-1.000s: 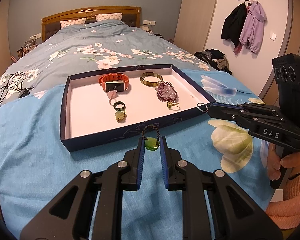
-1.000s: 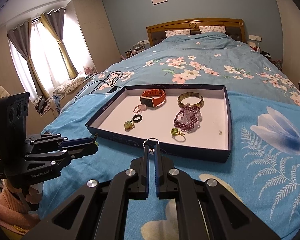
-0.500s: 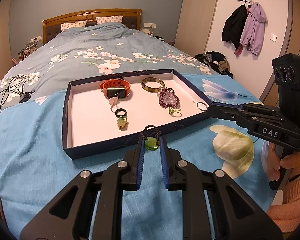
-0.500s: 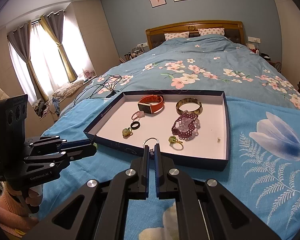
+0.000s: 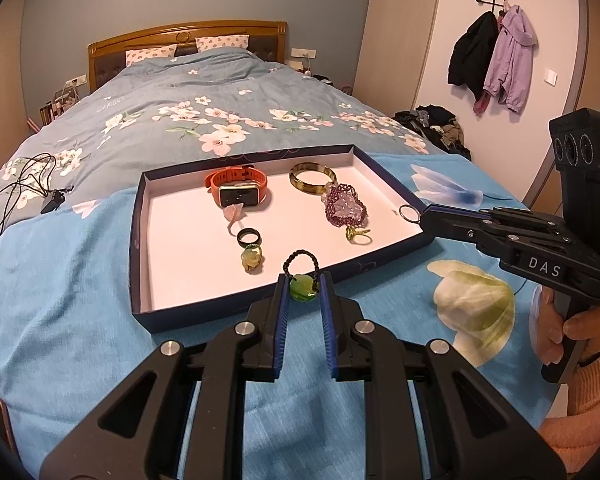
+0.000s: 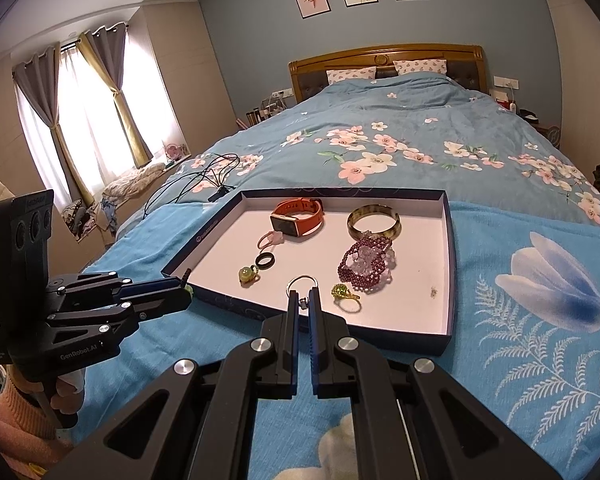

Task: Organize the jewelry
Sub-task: 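Carry the black-cord pendant in the left tool while the right tool carries the silver ring toward the tray, then lower the black-cord pendant into the tray with the left tool while the right tool lowers the silver ring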

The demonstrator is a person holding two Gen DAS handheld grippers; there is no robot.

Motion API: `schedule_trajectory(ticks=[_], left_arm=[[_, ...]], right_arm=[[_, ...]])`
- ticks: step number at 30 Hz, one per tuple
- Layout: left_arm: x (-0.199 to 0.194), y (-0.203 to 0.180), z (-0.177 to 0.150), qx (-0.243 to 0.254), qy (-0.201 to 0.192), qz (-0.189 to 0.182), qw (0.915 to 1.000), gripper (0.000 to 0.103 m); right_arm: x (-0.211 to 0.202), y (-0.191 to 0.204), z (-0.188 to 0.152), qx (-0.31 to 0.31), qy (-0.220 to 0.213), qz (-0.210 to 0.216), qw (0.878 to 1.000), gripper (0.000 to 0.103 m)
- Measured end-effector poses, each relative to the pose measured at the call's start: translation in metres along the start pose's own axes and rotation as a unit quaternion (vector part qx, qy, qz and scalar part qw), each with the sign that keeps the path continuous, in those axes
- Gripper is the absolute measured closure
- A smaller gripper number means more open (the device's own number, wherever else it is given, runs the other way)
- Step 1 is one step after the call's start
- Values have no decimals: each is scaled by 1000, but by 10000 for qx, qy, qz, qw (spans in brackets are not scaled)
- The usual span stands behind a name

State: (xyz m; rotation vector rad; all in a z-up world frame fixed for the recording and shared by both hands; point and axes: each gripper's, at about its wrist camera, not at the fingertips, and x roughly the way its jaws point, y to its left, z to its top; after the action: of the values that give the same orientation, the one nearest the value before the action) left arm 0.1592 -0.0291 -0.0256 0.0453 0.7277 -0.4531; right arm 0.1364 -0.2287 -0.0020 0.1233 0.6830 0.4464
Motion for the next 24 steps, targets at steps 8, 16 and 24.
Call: schedule_trajectory(ticks=[8, 16, 24], left_arm=[[0, 0, 3, 18, -17, 13, 10000, 87], [3, 0, 6, 34, -25, 65, 10000, 87], [9, 2, 13, 34, -4, 106, 9999, 87]], right_arm=[[2, -3, 4, 7, -23, -12, 10000, 100], [7, -6, 8, 35, -20, -37, 10000, 100], [10, -6, 12, 19, -18, -54, 10000, 100]])
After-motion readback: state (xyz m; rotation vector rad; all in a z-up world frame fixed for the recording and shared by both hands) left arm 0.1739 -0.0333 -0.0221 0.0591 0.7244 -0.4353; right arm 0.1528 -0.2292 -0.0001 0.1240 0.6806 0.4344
